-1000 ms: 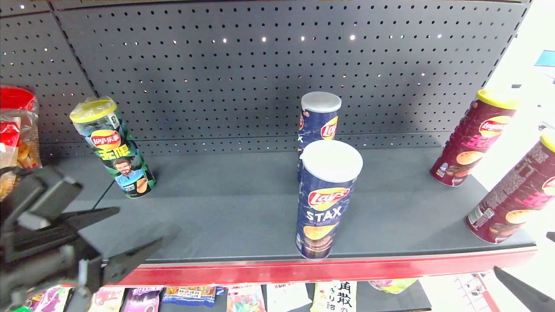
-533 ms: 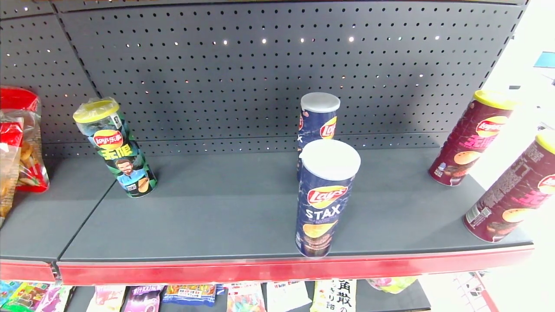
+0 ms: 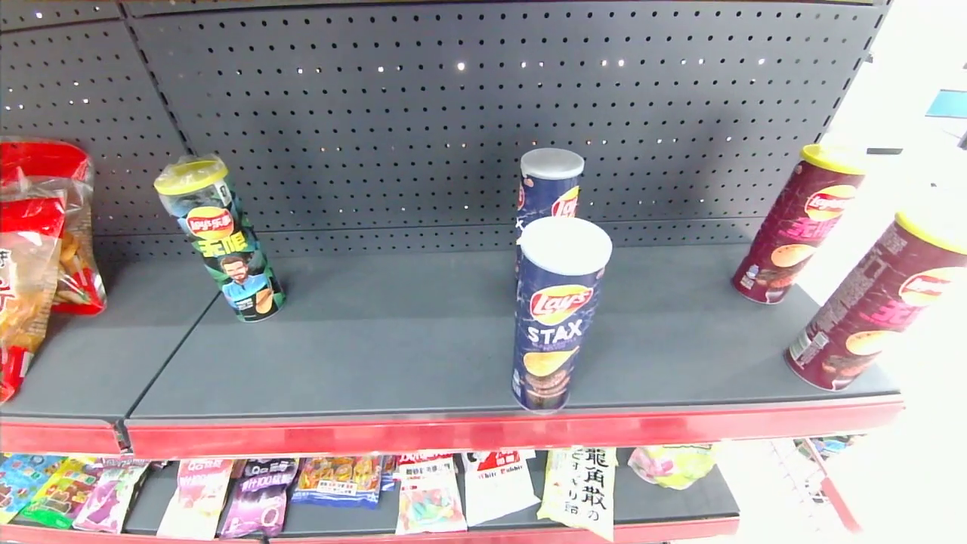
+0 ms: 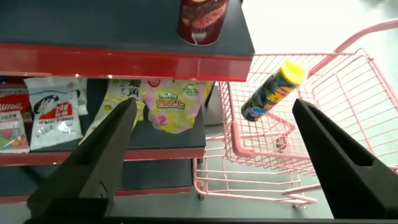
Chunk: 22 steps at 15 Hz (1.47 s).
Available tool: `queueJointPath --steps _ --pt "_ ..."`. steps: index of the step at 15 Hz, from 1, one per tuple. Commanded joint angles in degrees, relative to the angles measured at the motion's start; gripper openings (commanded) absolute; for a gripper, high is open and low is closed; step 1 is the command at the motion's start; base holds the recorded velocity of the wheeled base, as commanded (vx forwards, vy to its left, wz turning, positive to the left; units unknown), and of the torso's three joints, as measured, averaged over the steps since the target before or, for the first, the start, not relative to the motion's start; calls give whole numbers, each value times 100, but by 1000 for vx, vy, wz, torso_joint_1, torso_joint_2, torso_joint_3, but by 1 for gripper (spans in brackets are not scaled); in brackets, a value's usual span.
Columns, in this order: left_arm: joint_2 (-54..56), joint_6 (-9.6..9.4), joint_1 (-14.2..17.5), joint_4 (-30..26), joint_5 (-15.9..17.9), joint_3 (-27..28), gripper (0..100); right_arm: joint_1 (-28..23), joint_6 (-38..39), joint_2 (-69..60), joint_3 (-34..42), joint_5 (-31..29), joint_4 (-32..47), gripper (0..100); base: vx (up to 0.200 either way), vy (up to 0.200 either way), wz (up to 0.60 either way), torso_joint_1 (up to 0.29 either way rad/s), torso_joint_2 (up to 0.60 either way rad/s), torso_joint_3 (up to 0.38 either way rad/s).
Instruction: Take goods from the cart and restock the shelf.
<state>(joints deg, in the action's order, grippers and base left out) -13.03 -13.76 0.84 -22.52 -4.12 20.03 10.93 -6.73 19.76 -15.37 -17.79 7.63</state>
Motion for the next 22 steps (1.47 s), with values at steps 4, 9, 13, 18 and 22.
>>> queueJointPath --steps 4,9,13,18,22 --pt "169 -4 -14 2 17 -34 100 14 -136 -69 -115 56 19 100 -100 0 0 1 -1 1" --pt "169 -4 -14 10 34 -52 100 14 -224 -69 -106 65 28 100 0 -160 0 4 -1 4" --pt "178 -4 -14 10 25 -52 100 14 -241 -69 -89 65 28 100 0 -200 0 11 4 1" --pt "178 -4 -14 10 25 -52 100 14 -241 -69 -54 74 28 100 0 -200 0 3 2 -3" --pt "161 -4 -14 10 25 -52 100 14 -241 -43 -54 197 28 100 0 -200 0 2 -1 4"
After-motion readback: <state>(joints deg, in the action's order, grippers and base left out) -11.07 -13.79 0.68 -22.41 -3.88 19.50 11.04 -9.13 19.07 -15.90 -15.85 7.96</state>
